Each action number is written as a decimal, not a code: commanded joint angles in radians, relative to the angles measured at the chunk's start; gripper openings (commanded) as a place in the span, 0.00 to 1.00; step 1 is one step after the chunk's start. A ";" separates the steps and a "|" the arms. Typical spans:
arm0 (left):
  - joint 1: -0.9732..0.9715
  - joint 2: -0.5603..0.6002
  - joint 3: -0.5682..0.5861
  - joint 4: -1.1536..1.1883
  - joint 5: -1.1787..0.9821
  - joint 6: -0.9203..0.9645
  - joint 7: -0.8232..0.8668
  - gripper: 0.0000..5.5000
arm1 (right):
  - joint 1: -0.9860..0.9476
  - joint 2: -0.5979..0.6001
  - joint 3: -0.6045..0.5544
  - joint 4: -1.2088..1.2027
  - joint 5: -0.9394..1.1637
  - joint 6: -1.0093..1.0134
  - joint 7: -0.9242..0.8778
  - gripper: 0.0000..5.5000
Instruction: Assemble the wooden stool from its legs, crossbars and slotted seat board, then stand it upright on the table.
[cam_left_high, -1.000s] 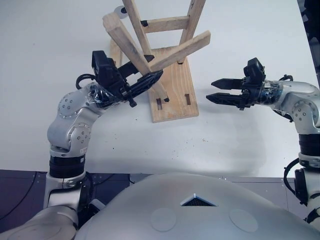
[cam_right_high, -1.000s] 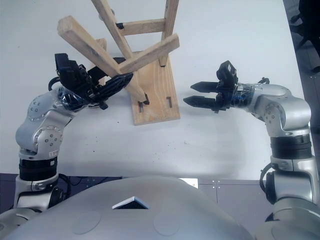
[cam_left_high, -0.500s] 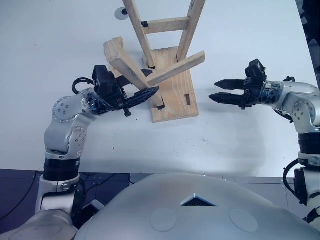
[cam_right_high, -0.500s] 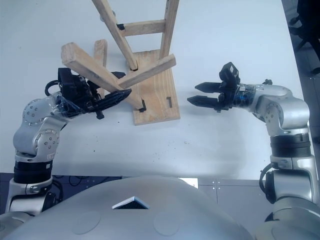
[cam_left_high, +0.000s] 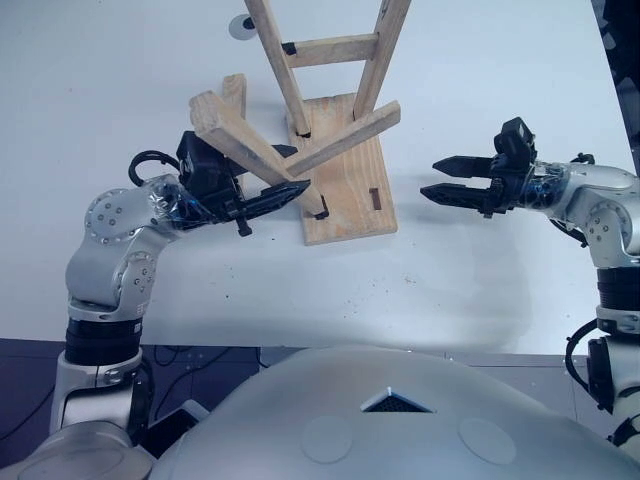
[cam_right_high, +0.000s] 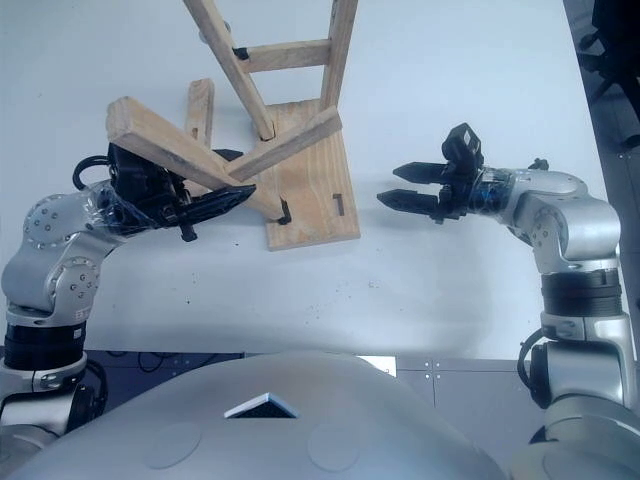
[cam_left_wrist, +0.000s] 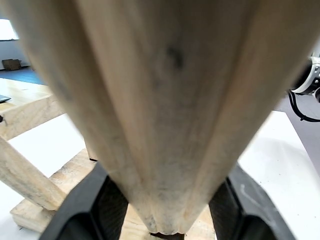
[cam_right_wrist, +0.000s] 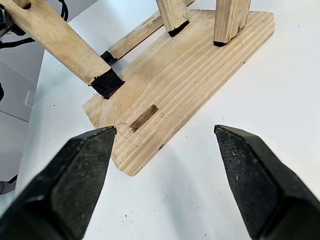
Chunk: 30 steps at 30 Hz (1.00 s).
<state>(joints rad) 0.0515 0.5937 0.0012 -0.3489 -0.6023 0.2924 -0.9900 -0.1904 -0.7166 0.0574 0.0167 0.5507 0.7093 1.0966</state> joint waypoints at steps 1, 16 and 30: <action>0.000 0.028 0.011 -0.018 0.004 0.028 -0.001 0.37 | 0.005 0.008 -0.005 -0.014 -0.010 -0.010 -0.008 0.65; -0.064 0.147 -0.200 0.109 0.240 0.005 -0.083 0.37 | 0.005 0.033 0.000 -0.018 -0.013 -0.020 -0.033 0.65; -0.124 0.106 -0.417 0.268 0.347 0.078 0.020 0.37 | 0.008 0.054 -0.001 -0.013 -0.028 -0.026 -0.054 0.65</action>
<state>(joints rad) -0.1678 0.6667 -0.2875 -0.2301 -0.4146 0.2402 -0.9773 -0.1772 -0.6760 0.0595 0.0066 0.5382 0.6997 1.0560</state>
